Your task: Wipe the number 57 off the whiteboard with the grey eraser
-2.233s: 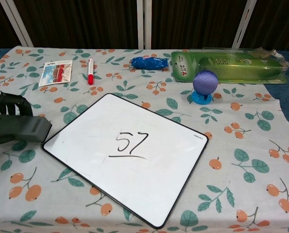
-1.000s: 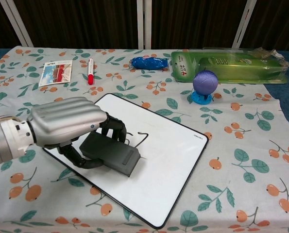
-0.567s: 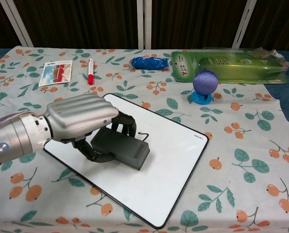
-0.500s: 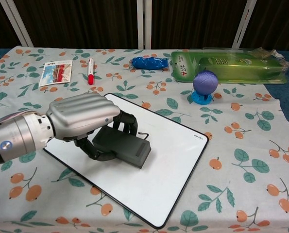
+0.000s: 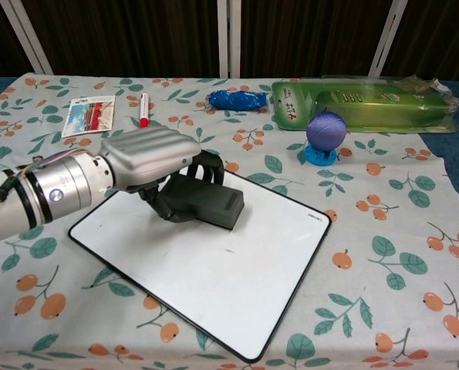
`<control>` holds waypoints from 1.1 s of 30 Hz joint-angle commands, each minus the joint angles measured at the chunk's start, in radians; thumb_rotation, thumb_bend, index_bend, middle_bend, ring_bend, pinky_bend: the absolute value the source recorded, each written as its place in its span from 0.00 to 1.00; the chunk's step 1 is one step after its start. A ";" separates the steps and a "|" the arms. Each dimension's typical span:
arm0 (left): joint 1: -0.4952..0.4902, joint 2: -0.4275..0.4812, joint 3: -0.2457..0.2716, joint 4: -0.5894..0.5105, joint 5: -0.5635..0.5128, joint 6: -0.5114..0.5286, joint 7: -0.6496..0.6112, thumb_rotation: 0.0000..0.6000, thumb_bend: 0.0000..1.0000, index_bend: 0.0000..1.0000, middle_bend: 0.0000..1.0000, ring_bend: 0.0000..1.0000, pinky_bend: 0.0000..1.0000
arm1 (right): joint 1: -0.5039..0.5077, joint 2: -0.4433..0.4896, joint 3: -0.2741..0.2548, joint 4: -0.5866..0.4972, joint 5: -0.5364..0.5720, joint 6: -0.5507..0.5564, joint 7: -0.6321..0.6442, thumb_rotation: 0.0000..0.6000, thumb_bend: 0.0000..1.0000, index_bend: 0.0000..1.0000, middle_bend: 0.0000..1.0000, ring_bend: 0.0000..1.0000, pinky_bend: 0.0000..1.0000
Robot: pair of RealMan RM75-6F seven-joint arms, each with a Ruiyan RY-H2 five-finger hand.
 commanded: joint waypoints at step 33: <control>-0.038 -0.038 0.067 -0.067 -0.005 0.030 0.097 1.00 0.41 0.60 0.63 0.54 0.50 | 0.001 0.000 -0.003 0.006 -0.002 -0.006 0.005 1.00 0.30 0.00 0.00 0.00 0.00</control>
